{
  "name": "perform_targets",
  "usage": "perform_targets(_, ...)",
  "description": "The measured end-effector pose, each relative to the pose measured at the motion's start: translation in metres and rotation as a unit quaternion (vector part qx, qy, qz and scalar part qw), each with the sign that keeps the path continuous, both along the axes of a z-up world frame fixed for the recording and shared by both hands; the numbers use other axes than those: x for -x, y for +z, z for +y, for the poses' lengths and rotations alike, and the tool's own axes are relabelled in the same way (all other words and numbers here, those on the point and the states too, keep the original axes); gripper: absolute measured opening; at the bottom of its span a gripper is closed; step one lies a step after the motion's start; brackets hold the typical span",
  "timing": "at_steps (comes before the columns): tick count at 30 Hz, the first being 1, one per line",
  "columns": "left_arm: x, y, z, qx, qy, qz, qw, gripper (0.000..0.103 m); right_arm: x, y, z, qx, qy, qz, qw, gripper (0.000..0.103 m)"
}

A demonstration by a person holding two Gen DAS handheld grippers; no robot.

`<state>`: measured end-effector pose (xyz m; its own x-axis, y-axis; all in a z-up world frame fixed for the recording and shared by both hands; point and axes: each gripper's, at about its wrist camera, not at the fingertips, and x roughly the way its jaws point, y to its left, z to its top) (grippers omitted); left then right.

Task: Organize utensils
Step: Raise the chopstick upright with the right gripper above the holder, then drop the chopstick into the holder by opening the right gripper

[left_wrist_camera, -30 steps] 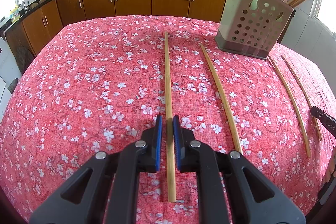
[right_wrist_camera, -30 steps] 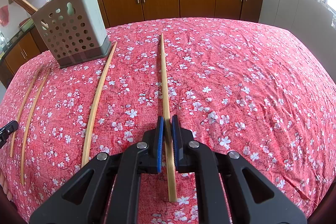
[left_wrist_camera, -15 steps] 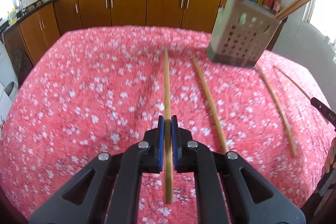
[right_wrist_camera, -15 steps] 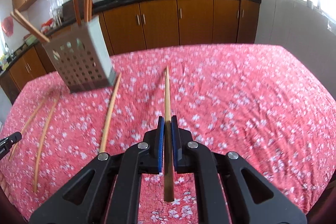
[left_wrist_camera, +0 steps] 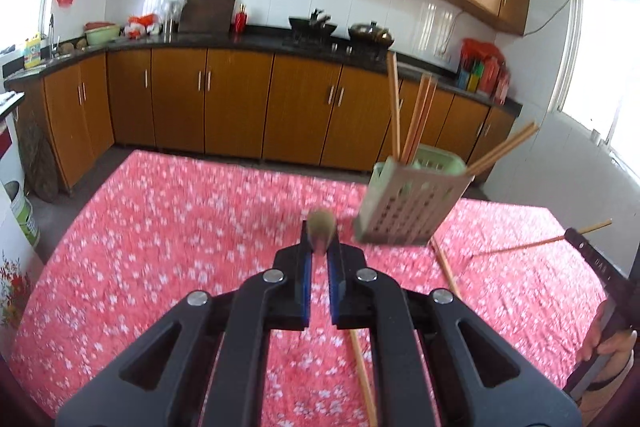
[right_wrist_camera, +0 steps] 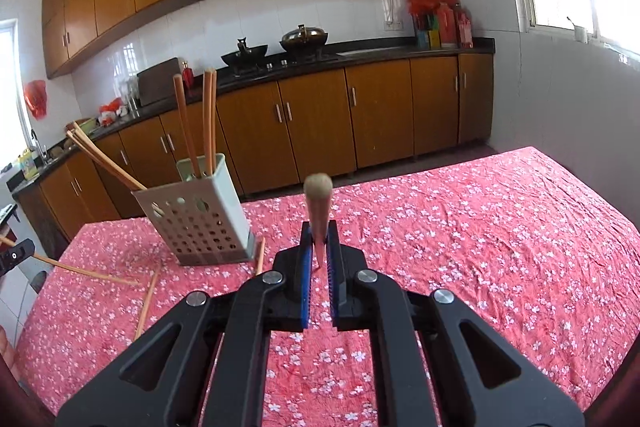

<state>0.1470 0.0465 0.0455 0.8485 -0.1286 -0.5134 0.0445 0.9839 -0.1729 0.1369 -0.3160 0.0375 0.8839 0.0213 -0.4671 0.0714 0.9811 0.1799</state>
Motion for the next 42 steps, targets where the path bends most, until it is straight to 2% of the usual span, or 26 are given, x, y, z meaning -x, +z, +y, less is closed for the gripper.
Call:
perform_targets(7,-0.009,0.022,-0.008,-0.008,-0.011,-0.019,0.9997,0.008,-0.008,0.023,0.012,-0.009,0.019,-0.026,0.999,0.007)
perform_targets(18,-0.005,0.087,-0.040,-0.001,-0.062,-0.086,0.9944,0.008,-0.011,0.105,0.033,-0.039,0.079,-0.117,0.989,0.007)
perform_targets(24,-0.012,0.117,-0.065,0.008,-0.082,-0.128,0.9884,0.008,-0.025,0.130,0.046,-0.051,0.090,-0.156,0.982,0.007)
perform_targets(28,-0.034,0.131,-0.082,0.009,-0.080,-0.142,0.9866,0.008,-0.037,0.137,0.056,-0.048,0.085,-0.181,0.979,0.007)
perform_targets(33,-0.065,0.134,-0.092,0.010,-0.061,-0.153,0.9863,0.008,-0.060,0.134,0.066,-0.040,0.077,-0.199,0.976,0.007)
perform_targets(37,-0.089,0.129,-0.095,0.008,-0.052,-0.159,0.9858,0.008,-0.083,0.117,0.072,-0.033,0.076,-0.186,0.979,0.007)
perform_targets(42,-0.112,0.105,-0.099,0.007,-0.052,-0.144,0.9883,0.008,-0.100,0.095,0.072,-0.028,0.073,-0.154,0.985,0.008)
